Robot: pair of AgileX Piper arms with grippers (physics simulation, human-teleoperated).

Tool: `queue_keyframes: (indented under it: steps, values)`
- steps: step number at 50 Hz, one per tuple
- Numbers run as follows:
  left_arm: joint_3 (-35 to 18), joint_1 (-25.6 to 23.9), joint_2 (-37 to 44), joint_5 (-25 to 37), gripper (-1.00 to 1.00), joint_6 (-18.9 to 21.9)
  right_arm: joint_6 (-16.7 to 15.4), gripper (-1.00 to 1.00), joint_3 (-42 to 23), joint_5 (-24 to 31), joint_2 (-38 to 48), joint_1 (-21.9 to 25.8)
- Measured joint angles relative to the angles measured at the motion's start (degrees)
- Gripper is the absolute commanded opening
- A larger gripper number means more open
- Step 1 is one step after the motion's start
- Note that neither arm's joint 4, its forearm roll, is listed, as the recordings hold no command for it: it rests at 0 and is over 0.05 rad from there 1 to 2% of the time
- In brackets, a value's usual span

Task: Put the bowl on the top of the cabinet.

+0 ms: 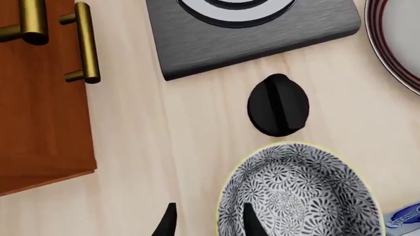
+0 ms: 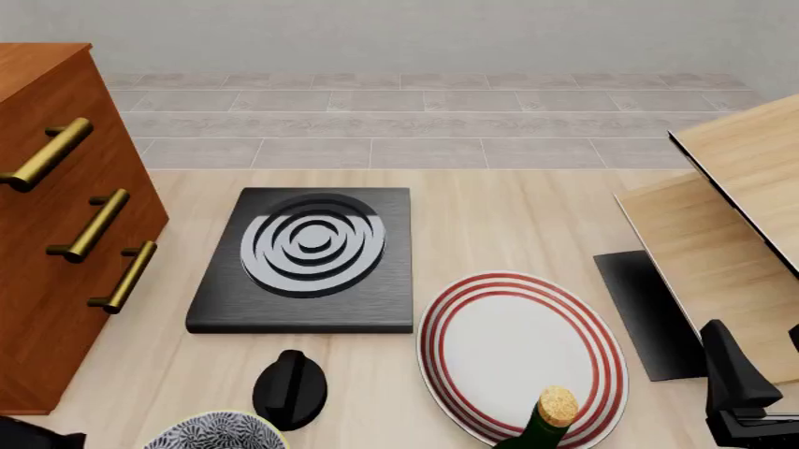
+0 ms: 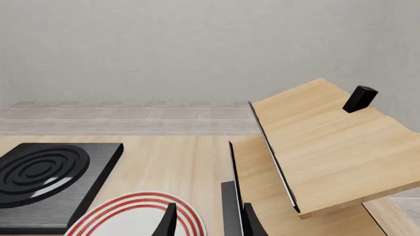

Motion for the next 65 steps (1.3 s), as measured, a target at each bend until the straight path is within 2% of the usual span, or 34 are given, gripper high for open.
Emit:
queue_keyframes:
  steps: [38,65]
  values:
    - [4.6,-0.8,1.5,-4.2,1.0,1.3,0.0,1.0,0.0,0.0,0.0,0.0]
    - [7.7,0.0,5.3,-10.3,1.0,2.9,0.0,1.0,0.0,0.0,0.0,0.0]
